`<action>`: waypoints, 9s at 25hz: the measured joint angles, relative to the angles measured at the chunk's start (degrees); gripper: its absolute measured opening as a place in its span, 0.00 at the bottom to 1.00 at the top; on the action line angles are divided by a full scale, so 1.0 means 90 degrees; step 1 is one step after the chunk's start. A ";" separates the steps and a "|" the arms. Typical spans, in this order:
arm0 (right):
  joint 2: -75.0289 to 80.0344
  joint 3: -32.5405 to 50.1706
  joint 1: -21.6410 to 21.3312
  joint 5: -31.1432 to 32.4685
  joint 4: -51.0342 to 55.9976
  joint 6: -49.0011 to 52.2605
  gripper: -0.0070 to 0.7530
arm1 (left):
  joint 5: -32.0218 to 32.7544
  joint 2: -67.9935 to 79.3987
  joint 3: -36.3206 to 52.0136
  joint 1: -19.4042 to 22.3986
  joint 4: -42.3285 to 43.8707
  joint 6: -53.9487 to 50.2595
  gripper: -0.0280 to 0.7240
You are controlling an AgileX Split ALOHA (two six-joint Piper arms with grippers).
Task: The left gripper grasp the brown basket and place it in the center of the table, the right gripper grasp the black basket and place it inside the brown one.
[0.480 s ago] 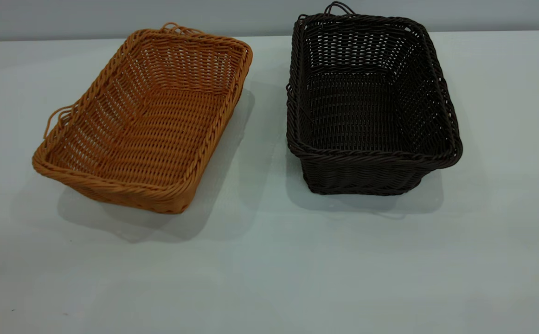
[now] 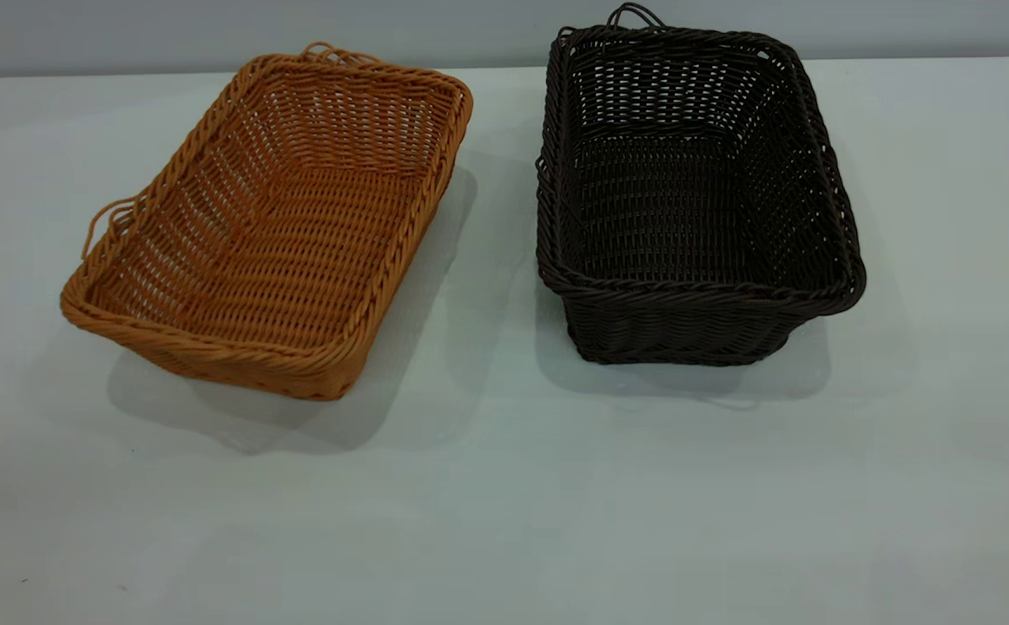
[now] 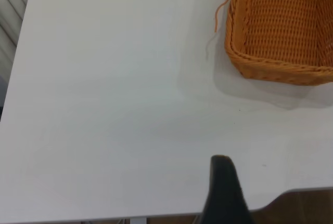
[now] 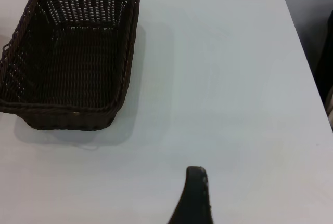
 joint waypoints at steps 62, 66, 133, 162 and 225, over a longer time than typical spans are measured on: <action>1.0527 -0.1412 0.2360 -0.3476 0.7466 -0.3645 0.79 | -0.4612 0.7246 -0.1855 0.0000 -0.0432 0.0794 0.78; 1.1710 -0.1519 0.2366 -0.3520 0.9749 -0.2944 0.78 | -0.4988 0.7320 -0.1919 0.0000 -0.0440 0.0536 0.78; 1.3414 -0.2928 0.1239 -0.5702 1.0906 -0.1232 0.13 | -0.4561 1.5032 -0.5975 -0.0467 -0.2460 0.3546 0.13; 1.2965 -0.4965 -0.1499 -0.0995 0.5816 -0.1264 0.13 | -0.5961 1.5039 -0.5983 -0.2874 -0.3051 0.9856 0.13; 1.4033 -0.6864 0.1811 -0.0173 0.2566 -0.1153 0.74 | -0.1767 0.9582 -0.5919 -0.2875 -0.2793 0.8552 0.62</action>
